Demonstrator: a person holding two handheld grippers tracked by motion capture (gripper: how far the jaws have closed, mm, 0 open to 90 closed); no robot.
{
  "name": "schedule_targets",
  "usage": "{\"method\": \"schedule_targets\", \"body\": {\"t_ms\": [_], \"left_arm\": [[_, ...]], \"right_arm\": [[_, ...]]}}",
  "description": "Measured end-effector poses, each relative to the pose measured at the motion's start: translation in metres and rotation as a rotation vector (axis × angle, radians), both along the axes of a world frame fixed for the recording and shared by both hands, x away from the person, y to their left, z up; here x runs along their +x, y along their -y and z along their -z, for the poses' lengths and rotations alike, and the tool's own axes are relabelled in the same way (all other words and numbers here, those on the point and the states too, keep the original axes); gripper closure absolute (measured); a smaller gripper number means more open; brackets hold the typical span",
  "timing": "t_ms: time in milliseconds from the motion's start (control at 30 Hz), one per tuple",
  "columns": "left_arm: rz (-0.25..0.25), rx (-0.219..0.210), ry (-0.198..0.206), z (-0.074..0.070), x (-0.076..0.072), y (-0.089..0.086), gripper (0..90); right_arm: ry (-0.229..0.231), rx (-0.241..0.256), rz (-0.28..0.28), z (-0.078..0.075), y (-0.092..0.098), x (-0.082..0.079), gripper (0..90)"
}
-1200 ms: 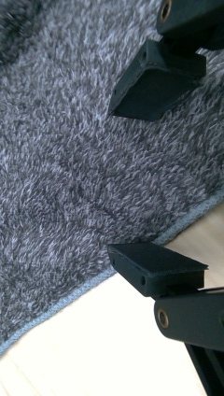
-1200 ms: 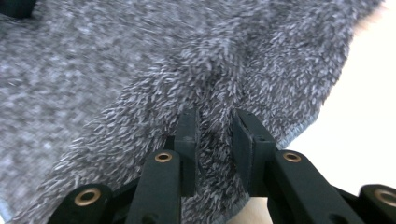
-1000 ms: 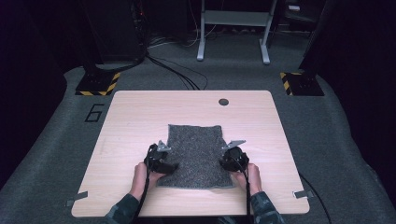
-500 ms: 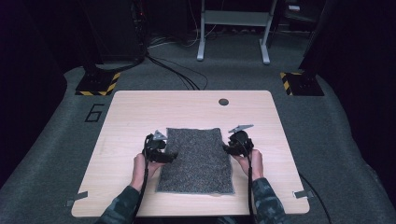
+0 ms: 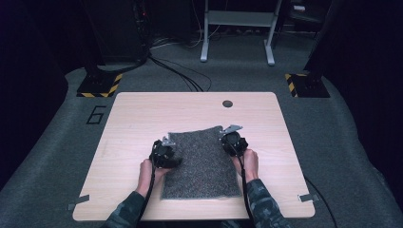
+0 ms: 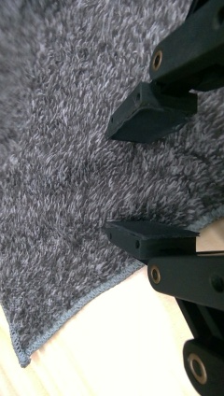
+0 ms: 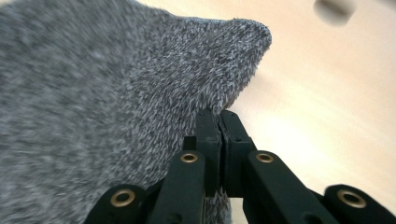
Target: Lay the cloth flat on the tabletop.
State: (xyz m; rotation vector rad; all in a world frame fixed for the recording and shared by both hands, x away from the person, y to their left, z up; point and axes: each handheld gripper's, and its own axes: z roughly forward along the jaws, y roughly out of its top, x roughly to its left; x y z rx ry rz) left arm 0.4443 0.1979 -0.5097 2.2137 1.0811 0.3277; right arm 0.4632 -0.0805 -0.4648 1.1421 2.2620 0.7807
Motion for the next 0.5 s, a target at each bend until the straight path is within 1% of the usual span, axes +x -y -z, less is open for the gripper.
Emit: {"method": "schedule_targets", "body": {"t_ms": [33, 67, 100, 133, 167, 200, 233, 267, 300, 333, 367, 400, 433, 467, 500], "left_arm": [[-0.001, -0.002, -0.003, 0.0, -0.001, -0.001, 48.4], [-0.004, -0.006, -0.007, 0.0, -0.001, -0.001, 48.3], [-0.003, -0.008, -0.011, 0.0, -0.002, -0.003, 48.2], [-0.009, -0.014, -0.013, 0.0, -0.002, -0.003, 48.1], [-0.012, -0.015, -0.014, 0.0, -0.003, -0.004, 47.9], [-0.012, -0.015, -0.014, 0.0, -0.003, -0.004, 47.8], [-0.008, -0.015, -0.02, -0.001, -0.003, -0.007, 47.8], [-0.007, -0.017, -0.025, -0.002, -0.004, -0.008, 47.0], [-0.009, -0.028, -0.027, -0.003, -0.004, -0.012, 46.3], [-0.015, -0.039, -0.027, -0.004, -0.003, -0.014, 45.5], [-0.016, -0.042, -0.02, -0.006, -0.002, -0.017, 45.3], [-0.016, -0.042, -0.02, -0.006, -0.002, -0.017, 45.1], [-0.037, -0.068, -0.017, -0.01, 0.003, -0.021, 44.8], [-0.037, -0.068, -0.017, -0.01, 0.003, -0.021, 43.9], [-0.043, -0.075, -0.019, -0.011, 0.005, -0.021, 43.9]], "right_arm": [[0.039, -0.036, -0.02, -0.008, -0.007, -0.009, 88.0], [0.057, -0.051, -0.037, -0.011, -0.012, -0.016, 87.6], [0.059, -0.064, -0.067, -0.01, -0.019, -0.021, 86.6], [0.038, -0.114, -0.103, -0.002, -0.027, -0.022, 81.4], [-0.025, -0.163, -0.139, 0.008, -0.034, -0.02, 76.0], [-0.025, -0.163, -0.139, 0.008, -0.034, -0.02, 76.0], [-0.112, -0.129, -0.163, 0.015, -0.035, -0.019, 75.5], [-0.112, -0.057, -0.191, 0.02, -0.028, -0.016, 74.3], [-0.128, 0.033, -0.176, 0.017, -0.015, -0.014, 71.8], [-0.131, 0.075, -0.169, 0.014, -0.008, -0.013, 71.9], [-0.123, 0.115, -0.136, 0.01, 0.003, -0.009, 72.0], [-0.116, 0.135, -0.109, 0.008, 0.011, -0.004, 72.1], [-0.115, 0.156, -0.088, 0.007, 0.018, 0.001, 72.3], [-0.115, 0.156, -0.088, 0.007, 0.018, 0.001, 72.3], [-0.128, 0.158, -0.054, 0.008, 0.024, 0.01, 70.0]]}}
